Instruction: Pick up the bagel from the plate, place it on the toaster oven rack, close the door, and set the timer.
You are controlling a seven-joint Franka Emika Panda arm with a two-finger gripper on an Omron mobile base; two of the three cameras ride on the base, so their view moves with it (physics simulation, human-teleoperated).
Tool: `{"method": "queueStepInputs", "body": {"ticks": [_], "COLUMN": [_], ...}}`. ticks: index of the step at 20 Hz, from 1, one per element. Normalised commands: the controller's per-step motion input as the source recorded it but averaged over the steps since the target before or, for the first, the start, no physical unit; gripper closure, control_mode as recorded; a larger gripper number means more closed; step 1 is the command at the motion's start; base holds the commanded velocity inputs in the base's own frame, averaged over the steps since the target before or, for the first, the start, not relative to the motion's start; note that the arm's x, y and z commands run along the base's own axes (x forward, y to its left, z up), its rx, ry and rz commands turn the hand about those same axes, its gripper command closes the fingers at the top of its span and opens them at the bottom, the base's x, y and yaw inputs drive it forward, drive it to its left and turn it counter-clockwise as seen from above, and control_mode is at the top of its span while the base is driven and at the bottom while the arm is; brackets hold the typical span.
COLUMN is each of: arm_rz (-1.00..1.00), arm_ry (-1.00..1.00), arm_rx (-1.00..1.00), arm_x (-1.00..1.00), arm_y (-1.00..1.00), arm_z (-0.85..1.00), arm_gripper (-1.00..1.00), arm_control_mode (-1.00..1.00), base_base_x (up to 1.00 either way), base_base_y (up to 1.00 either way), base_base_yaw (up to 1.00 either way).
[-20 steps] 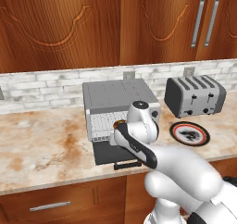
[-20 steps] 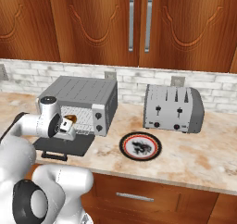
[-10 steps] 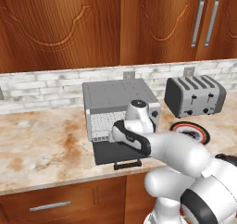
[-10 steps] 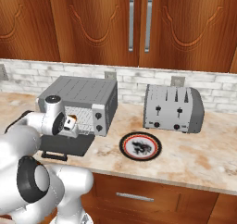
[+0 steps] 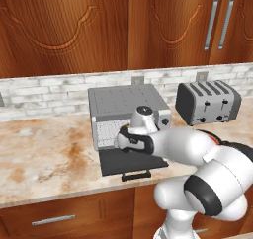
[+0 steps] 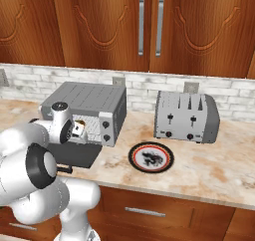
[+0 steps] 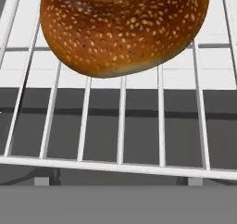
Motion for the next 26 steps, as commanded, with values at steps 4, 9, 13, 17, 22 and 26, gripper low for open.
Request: {"method": "queueStepInputs", "body": {"ticks": [4, 9, 13, 17, 22, 26], "arm_rz": [0.0, 0.0, 0.0, 0.0, 0.0, 0.0], "arm_ry": [-0.14, -0.07, 0.0, 0.01, -0.02, -0.04], "arm_rx": [0.0, 0.0, 0.0, 0.0, 0.0, 0.0], "arm_x": [0.18, 0.28, 0.39, 0.5, 0.16, 0.0], "arm_y": [0.0, 0.0, 0.0, 0.0, 0.0, 0.0], "arm_z": [-0.22, -0.04, 0.0, 0.0, 0.05, 0.3], "arm_gripper": [-1.0, -1.0, -1.0, -1.0, -1.0, -1.0], "arm_control_mode": [-1.0, -1.0, -1.0, -1.0, -1.0, -1.0], "base_base_x": [0.0, 0.0, 0.0, 0.0, 0.0, 0.0], "base_base_y": [0.0, 0.0, 0.0, 0.0, 0.0, 0.0], "base_base_yaw": [0.0, 0.0, 0.0, 0.0, 0.0, 0.0]}}
